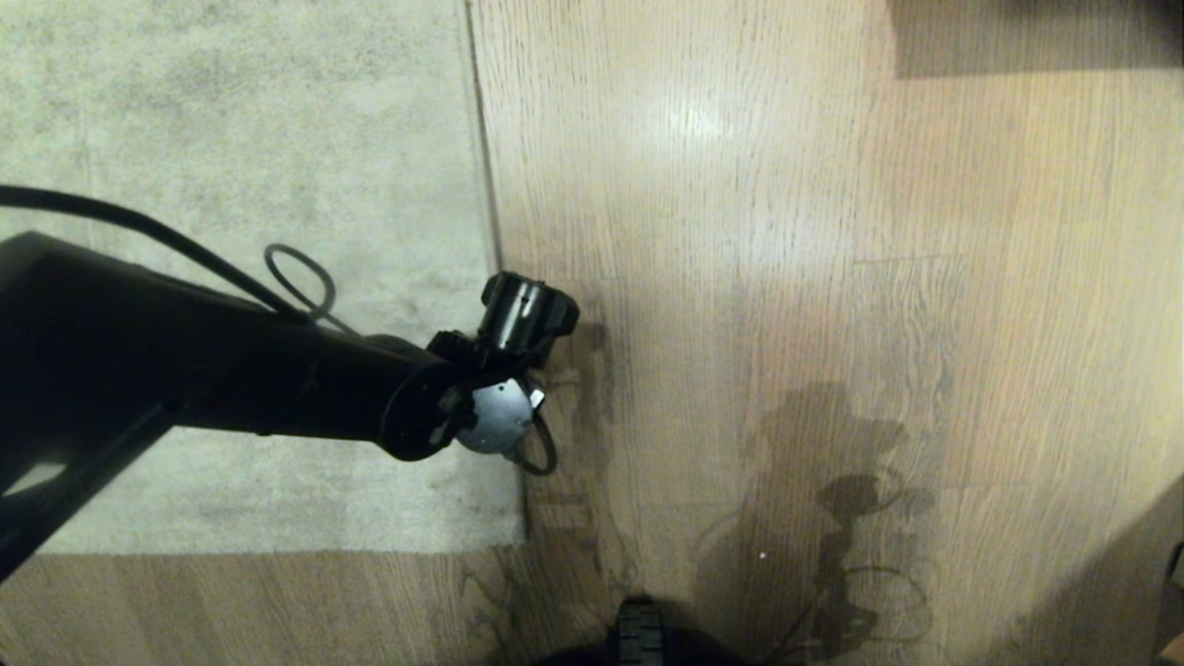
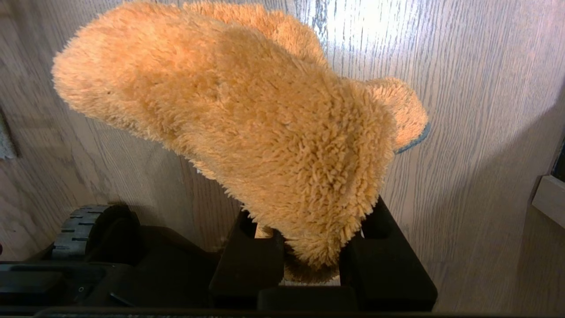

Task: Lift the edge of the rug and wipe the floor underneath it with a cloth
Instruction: Lift up the carpet

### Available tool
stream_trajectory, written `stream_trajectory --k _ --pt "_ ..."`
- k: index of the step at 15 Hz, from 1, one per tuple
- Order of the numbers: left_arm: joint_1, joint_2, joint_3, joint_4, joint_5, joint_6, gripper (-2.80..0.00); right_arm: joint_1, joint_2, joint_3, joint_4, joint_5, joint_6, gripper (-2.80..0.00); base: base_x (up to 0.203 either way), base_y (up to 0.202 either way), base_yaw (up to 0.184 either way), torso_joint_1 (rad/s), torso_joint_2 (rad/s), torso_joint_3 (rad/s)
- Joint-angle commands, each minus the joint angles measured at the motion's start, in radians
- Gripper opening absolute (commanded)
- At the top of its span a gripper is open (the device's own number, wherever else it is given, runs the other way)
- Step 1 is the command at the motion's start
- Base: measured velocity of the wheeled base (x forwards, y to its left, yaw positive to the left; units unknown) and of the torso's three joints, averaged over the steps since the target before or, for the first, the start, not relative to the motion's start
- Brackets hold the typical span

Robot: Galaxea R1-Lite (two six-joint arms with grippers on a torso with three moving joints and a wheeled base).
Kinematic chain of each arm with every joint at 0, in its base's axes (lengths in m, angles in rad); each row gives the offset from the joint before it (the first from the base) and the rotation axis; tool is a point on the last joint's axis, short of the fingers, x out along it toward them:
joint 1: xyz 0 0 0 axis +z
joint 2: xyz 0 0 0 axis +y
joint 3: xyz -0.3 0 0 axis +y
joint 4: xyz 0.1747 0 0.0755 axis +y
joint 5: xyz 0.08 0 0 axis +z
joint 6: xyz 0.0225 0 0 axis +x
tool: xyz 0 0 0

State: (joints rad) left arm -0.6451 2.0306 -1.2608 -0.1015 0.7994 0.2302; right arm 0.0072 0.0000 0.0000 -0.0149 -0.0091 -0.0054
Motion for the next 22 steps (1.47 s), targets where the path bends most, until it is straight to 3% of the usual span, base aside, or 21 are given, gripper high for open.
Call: stream_trajectory --k 1,14,22 --pt "-0.004 0.015 -0.005 -0.004 0.004 0.001 0.00 0.000 0.002 0.000 0.000 0.000 -0.001 -2.80 0.000 0.000 0.000 0.000 0.00 0.000" --pt "0.011 0.073 -0.045 -0.003 0.041 0.008 0.00 0.000 0.002 0.000 0.000 0.000 -0.001 -2.80 0.000 0.000 0.000 0.000 0.00 0.000" --pt "0.058 0.009 0.038 -0.004 0.041 0.028 0.00 0.000 0.002 0.000 0.000 0.000 -0.001 -2.80 0.000 0.000 0.000 0.000 0.00 0.000"
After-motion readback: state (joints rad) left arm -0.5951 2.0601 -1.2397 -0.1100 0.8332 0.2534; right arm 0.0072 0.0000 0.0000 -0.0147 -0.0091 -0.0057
